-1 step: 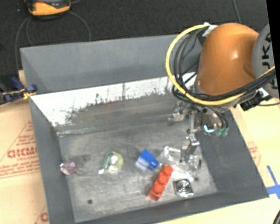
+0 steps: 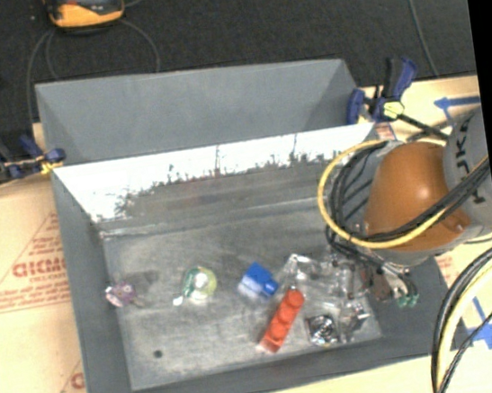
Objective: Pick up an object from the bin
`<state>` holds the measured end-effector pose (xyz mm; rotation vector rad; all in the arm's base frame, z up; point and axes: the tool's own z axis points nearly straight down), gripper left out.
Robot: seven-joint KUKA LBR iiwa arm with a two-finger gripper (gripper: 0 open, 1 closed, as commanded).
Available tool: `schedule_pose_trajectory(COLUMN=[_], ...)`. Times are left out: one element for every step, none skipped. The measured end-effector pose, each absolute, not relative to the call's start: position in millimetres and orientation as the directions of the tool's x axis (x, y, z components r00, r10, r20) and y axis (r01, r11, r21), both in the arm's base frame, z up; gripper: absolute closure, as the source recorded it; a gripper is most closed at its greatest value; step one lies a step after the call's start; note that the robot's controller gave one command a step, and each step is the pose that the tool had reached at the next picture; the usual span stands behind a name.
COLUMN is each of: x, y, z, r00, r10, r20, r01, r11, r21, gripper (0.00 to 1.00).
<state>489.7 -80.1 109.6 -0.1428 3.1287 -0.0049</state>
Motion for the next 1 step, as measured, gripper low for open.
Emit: schedule_pose_trajectory(x=[496.4], y=[-70.2], z=[89.4], r00=[-0.996], r10=[-0.092], r20=[-0.014], r01=[-0.092], r11=[0.996], r21=[-0.007], gripper=[0.0])
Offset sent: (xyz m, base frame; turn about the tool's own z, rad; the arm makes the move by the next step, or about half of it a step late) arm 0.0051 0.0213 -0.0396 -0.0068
